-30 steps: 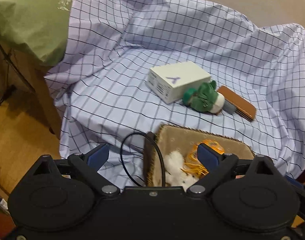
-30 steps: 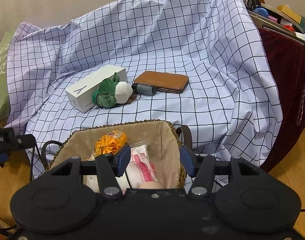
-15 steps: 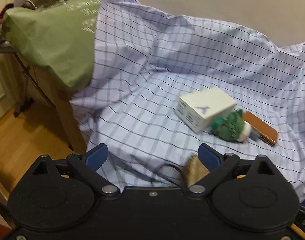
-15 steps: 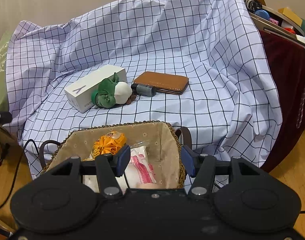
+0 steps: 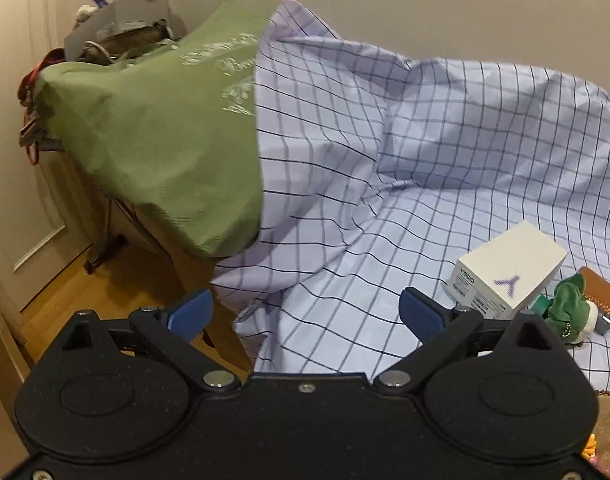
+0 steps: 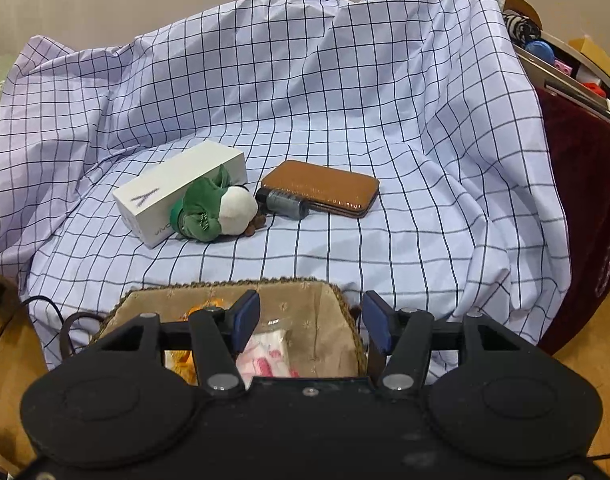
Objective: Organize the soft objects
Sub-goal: 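Open the right tool to drop the tape roll into the basket, then reach the left tool to the green plush beside the white box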
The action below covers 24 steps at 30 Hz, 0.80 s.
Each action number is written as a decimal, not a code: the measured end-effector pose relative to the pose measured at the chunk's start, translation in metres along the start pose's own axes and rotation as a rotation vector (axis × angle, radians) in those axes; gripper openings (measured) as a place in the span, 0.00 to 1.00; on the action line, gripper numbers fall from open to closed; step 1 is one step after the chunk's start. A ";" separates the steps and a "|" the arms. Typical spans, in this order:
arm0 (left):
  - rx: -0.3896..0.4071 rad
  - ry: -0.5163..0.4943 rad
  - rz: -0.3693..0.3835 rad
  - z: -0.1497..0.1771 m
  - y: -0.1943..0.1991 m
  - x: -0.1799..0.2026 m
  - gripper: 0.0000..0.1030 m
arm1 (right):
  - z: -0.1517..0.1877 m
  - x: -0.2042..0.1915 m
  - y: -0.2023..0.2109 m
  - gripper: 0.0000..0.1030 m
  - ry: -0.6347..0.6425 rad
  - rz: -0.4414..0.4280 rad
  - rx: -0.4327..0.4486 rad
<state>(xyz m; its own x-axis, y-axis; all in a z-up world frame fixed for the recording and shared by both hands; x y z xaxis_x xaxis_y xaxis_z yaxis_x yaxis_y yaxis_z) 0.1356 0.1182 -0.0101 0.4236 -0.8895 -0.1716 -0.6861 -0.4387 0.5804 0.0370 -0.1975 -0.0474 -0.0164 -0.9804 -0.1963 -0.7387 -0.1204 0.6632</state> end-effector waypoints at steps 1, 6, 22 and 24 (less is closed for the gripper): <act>-0.008 -0.010 0.007 0.000 -0.004 0.006 0.94 | -0.004 0.001 -0.004 0.55 0.001 0.004 -0.005; -0.050 -0.068 0.050 0.005 -0.020 0.039 0.94 | -0.019 0.004 -0.028 0.55 0.003 0.022 -0.037; -0.101 -0.235 0.345 0.014 -0.012 0.153 0.94 | -0.057 0.016 -0.095 0.56 -0.036 0.044 -0.099; -0.112 -0.250 0.372 0.017 -0.011 0.165 0.94 | -0.055 0.018 -0.101 0.56 -0.044 0.041 -0.111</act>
<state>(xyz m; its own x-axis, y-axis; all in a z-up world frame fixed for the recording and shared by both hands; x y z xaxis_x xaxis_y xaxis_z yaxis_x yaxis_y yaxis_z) 0.2029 -0.0256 -0.0588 -0.0044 -0.9934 -0.1147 -0.6904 -0.0800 0.7190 0.1481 -0.2113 -0.0780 -0.0765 -0.9774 -0.1970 -0.6579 -0.0990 0.7466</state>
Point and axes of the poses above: each gripper's, at about its wrist camera, not at the fingertips, and y roughly against the way its jaws point, x to its right, z to its underside, the point moved 5 cm from there along -y, roughly the way its jaws point, and after that the axes turned 10 degrees about -z, right-handed, at the moved point
